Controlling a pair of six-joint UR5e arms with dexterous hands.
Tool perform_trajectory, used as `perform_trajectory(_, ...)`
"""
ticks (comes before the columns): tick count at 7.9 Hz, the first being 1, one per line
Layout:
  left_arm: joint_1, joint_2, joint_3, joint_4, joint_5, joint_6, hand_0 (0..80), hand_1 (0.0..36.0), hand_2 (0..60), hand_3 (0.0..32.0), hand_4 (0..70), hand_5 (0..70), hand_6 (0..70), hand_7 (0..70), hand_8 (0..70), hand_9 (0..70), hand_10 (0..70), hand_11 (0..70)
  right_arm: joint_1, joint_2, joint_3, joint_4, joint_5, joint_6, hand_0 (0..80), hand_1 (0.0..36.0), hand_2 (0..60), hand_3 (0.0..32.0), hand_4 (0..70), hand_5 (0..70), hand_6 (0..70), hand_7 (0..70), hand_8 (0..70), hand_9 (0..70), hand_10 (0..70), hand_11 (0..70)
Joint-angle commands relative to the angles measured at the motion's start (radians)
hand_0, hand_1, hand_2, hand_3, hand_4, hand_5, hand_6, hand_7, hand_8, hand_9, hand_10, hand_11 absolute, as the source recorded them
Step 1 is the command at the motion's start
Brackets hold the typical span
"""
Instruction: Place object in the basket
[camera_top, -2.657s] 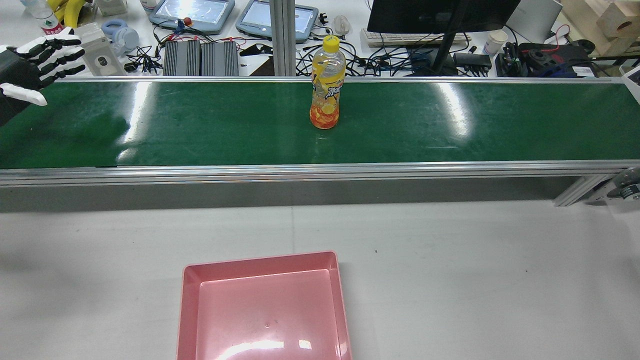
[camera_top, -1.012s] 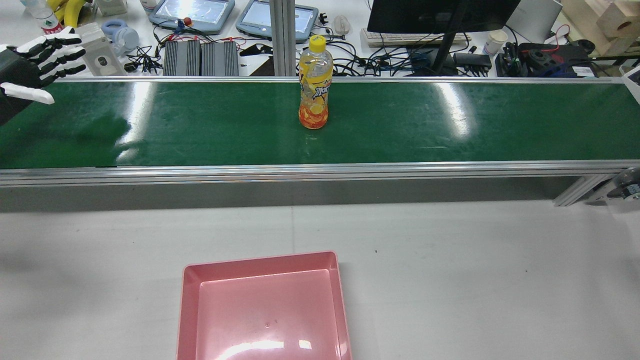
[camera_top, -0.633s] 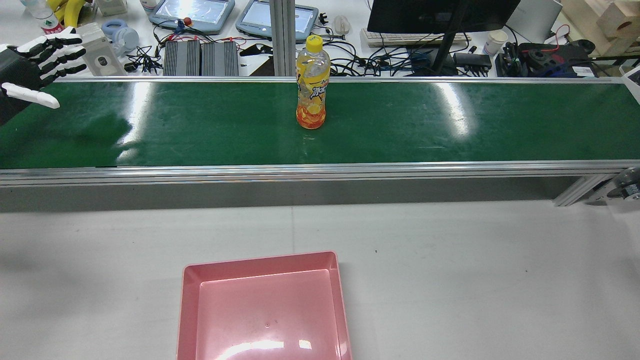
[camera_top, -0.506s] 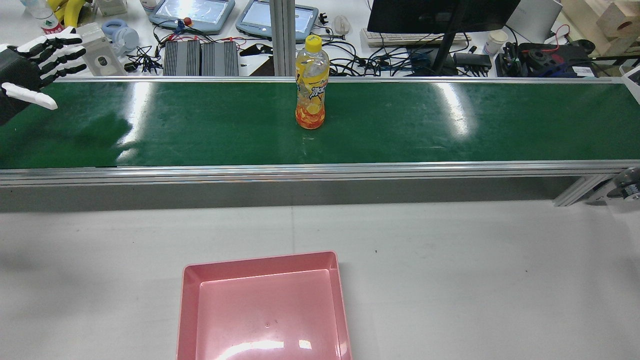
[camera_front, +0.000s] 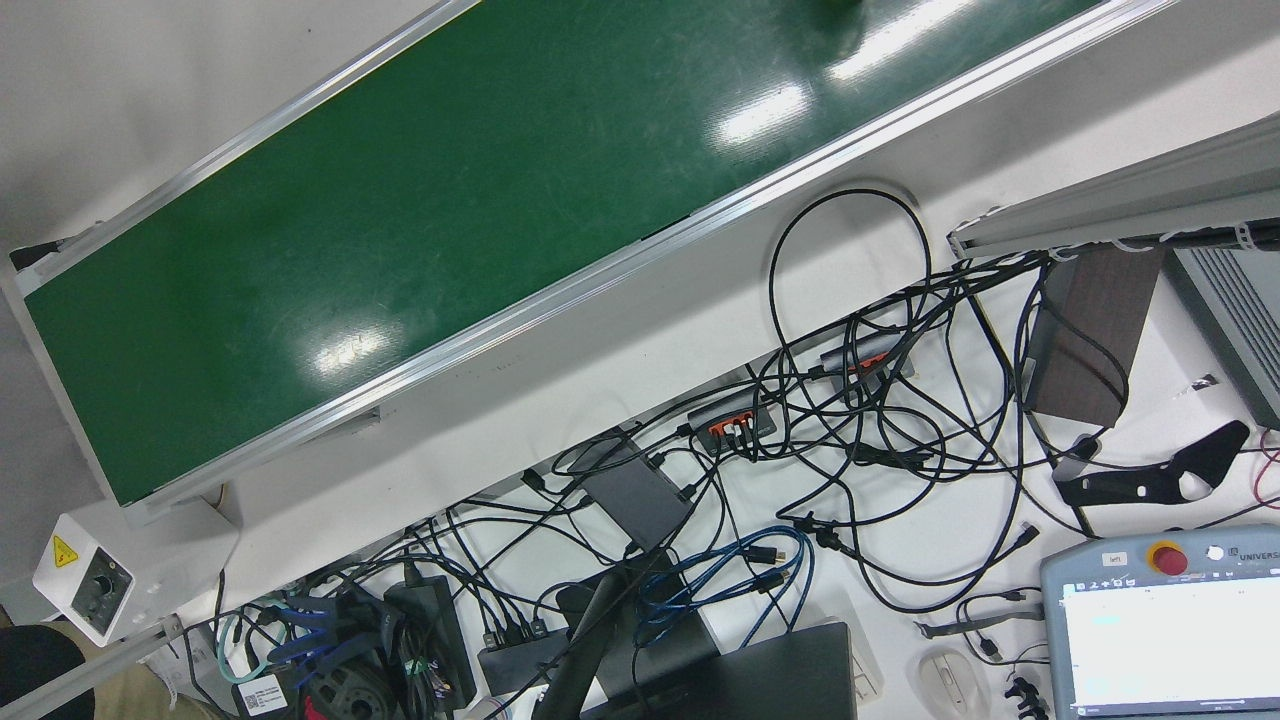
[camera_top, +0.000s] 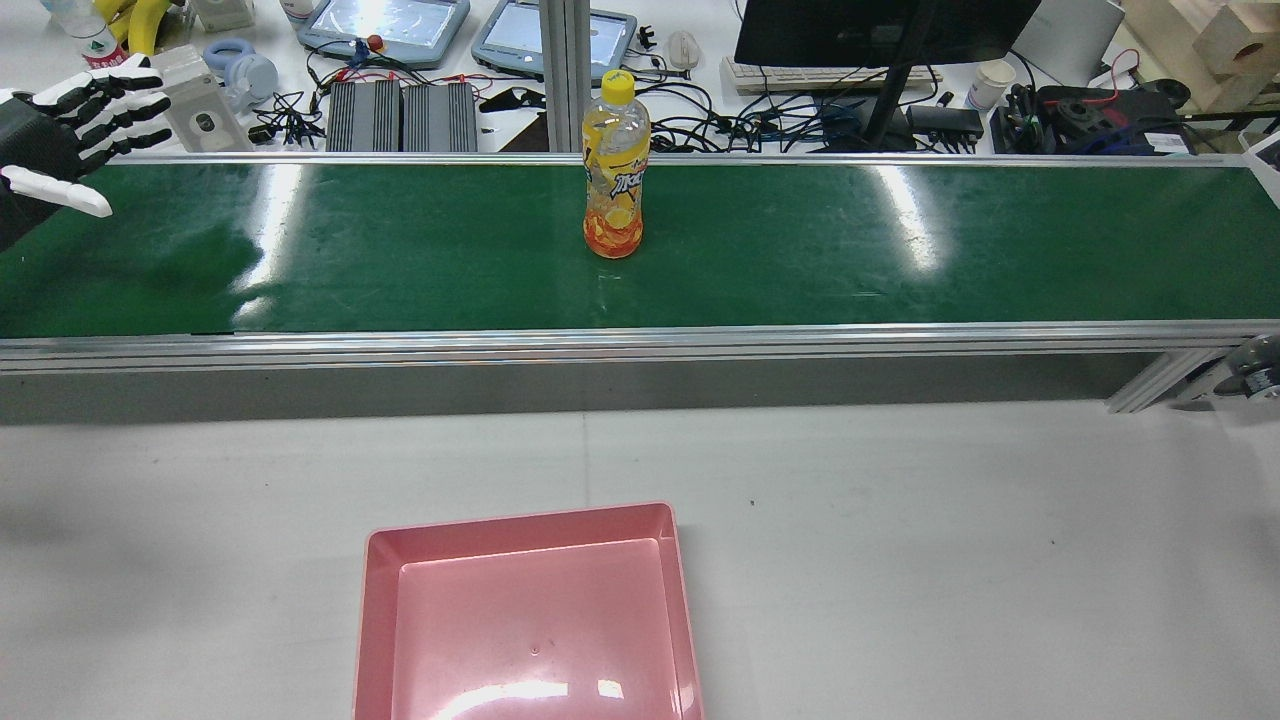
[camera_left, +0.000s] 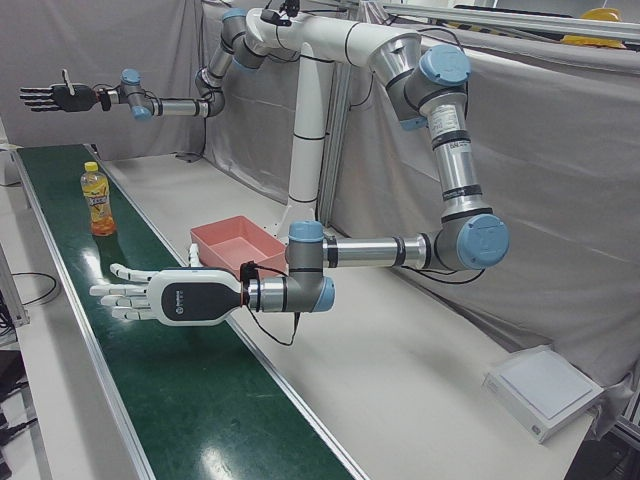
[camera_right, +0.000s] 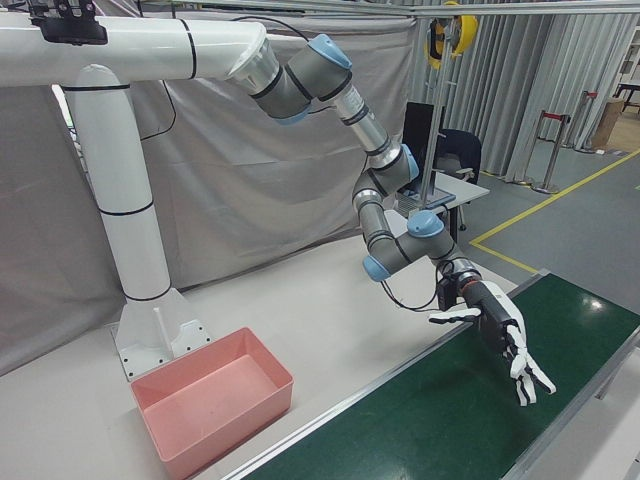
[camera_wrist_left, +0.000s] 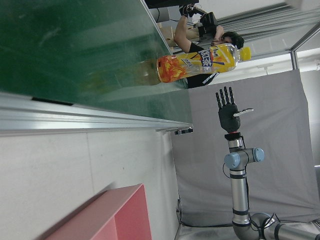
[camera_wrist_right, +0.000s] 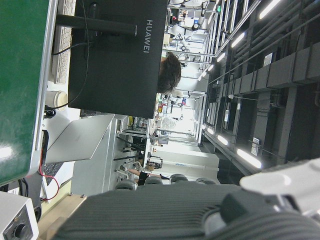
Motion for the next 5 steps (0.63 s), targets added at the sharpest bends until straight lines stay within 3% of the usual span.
perform_trajectory(1, 0.001, 0.002, 0.001, 0.0, 0.0, 0.0, 52.3, 12.2, 0.0, 5.8, 12.4, 22.6, 1.8, 1.6, 9.6, 9.7, 8.4, 13.7, 0.0, 0.0, 0.0, 0.0, 0.0, -0.001, 0.0, 0.0, 0.0, 0.0, 0.0, 0.0, 0.0, 0.0, 0.0, 0.0, 0.0, 0.0)
perform_trajectory(5, -0.001, 0.002, 0.001, 0.0, 0.0, 0.0, 51.7, 10.6, 0.0, 5.4, 12.5, 23.0, 1.9, 1.8, 9.6, 9.8, 8.4, 13.5, 0.0, 0.0, 0.0, 0.0, 0.0, -0.001, 0.0, 0.0, 0.0, 0.0, 0.0, 0.0, 0.0, 0.0, 0.0, 0.0, 0.0, 0.0)
